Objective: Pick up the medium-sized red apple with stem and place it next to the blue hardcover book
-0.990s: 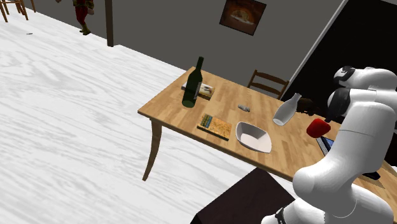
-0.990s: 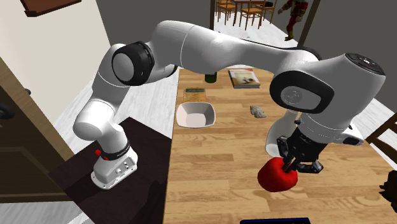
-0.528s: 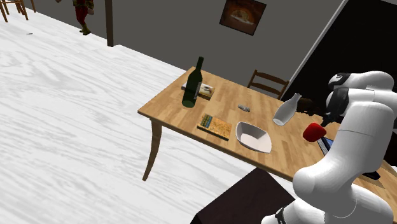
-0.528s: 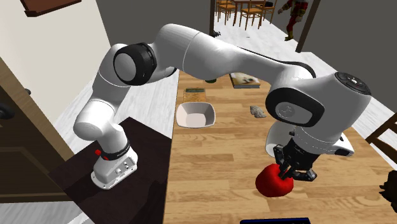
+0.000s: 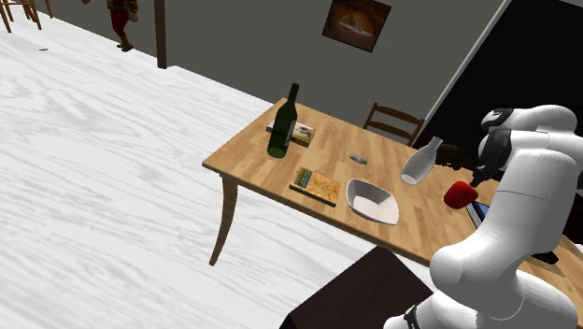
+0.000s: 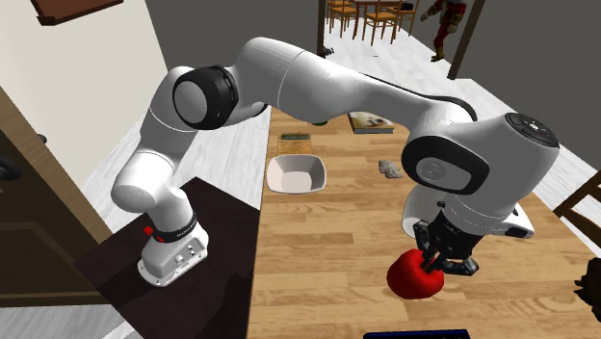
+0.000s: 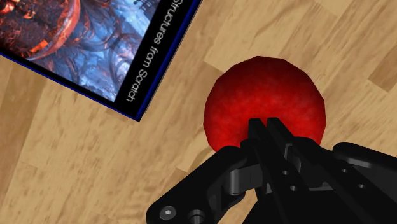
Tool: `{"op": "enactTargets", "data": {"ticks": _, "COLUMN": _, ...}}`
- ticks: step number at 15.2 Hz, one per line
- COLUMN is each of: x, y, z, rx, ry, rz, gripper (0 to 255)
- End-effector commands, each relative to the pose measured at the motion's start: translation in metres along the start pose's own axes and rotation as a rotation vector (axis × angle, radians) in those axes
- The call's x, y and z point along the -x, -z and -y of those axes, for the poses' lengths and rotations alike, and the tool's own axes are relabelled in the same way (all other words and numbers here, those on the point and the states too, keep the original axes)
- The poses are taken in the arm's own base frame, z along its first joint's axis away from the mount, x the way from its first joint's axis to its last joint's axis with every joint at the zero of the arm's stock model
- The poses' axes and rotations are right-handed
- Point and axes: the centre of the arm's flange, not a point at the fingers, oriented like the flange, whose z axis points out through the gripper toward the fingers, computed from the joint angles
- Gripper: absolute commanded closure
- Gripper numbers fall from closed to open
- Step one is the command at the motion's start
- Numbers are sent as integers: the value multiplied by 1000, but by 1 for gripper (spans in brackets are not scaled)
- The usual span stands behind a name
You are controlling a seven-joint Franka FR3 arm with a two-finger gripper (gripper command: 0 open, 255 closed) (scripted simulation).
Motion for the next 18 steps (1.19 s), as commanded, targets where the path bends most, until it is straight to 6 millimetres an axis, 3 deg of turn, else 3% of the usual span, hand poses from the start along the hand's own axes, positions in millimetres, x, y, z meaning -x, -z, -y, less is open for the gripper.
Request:
{"op": "enactTargets", "data": {"ticks": 1, "x": 0, "y": 0, "z": 0, "rx": 0, "ry": 0, "rz": 0, "gripper": 0}}
{"op": "enactTargets", "data": {"ticks": 6, "x": 0, "y": 0, "z": 0, "rx": 0, "ry": 0, "rz": 0, "gripper": 0}}
{"op": "enactTargets", "data": {"ticks": 10, "x": 0, "y": 50, "z": 0, "rx": 0, "ry": 0, "rz": 0, "gripper": 0}}
{"op": "enactTargets", "data": {"ticks": 18, "x": 0, "y": 50, "z": 0, "rx": 0, "ry": 0, "rz": 0, "gripper": 0}}
